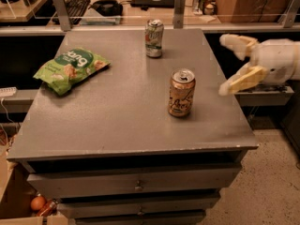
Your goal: Place orange can upright
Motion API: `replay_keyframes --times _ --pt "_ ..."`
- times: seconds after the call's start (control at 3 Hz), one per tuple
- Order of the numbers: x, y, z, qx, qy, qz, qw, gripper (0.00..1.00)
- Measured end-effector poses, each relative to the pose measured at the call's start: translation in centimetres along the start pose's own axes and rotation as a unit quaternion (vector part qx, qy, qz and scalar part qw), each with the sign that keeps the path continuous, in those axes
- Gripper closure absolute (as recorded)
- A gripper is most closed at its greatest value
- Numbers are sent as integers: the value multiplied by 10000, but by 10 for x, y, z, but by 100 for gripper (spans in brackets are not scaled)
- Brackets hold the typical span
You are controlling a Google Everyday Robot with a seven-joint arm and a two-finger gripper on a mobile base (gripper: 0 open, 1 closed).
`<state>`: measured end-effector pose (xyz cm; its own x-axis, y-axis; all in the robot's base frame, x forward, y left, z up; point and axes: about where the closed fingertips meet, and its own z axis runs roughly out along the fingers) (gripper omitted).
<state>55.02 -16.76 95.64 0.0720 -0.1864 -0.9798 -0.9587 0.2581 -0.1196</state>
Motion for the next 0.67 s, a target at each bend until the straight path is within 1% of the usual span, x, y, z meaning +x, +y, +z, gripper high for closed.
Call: replay_keyframes --times 0.33,0.67 --pt "-42 -22 -46 422 401 -394 9975 0" --pt "-51 -27 -54 529 343 -473 9969 0"
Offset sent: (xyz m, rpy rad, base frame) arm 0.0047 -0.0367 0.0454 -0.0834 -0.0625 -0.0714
